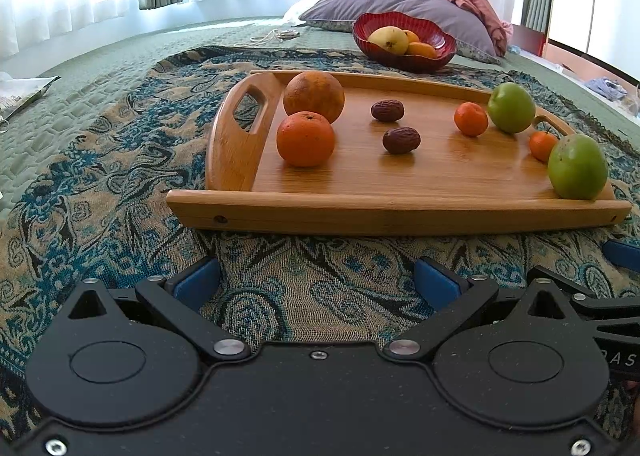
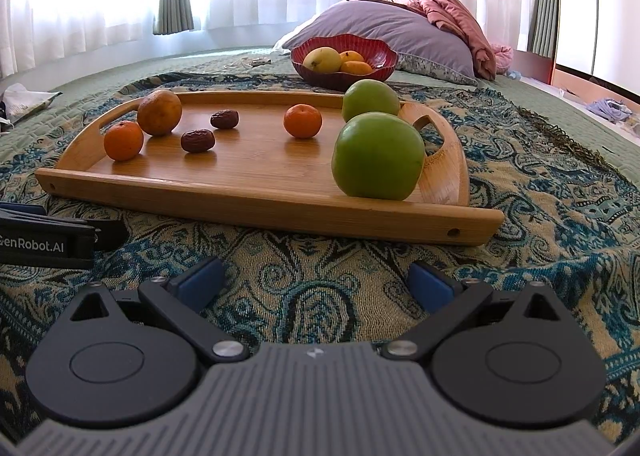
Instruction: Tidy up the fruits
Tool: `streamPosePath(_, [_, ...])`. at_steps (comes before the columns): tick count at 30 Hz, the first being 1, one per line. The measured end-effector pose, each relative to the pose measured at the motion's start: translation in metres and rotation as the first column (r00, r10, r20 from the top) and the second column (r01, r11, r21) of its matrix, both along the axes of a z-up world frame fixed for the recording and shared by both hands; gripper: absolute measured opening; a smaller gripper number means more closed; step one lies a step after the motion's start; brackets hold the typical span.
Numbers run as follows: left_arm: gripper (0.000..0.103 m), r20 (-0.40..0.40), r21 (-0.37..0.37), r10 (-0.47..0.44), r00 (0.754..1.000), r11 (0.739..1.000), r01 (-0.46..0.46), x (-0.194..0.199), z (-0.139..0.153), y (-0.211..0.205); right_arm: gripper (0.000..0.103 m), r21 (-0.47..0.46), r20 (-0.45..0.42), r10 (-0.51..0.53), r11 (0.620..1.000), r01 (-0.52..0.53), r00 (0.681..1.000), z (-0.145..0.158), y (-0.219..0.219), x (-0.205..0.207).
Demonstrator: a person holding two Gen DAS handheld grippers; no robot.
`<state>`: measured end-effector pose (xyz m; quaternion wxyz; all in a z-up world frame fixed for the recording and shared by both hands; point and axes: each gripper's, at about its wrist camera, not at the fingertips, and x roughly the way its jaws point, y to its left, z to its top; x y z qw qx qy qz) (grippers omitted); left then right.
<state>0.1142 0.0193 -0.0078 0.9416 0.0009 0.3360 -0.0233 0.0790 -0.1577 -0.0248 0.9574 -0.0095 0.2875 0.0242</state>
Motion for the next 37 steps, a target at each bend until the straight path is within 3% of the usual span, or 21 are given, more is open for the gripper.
streamPosePath(37, [0.103,0.009,-0.005,-0.001,1.000,1.000,0.001,-0.0028,0.0004,-0.0001,0.103,-0.002,0.002,0.000,1.000,0.000,1.000,-0.0010,0.0007,-0.0006])
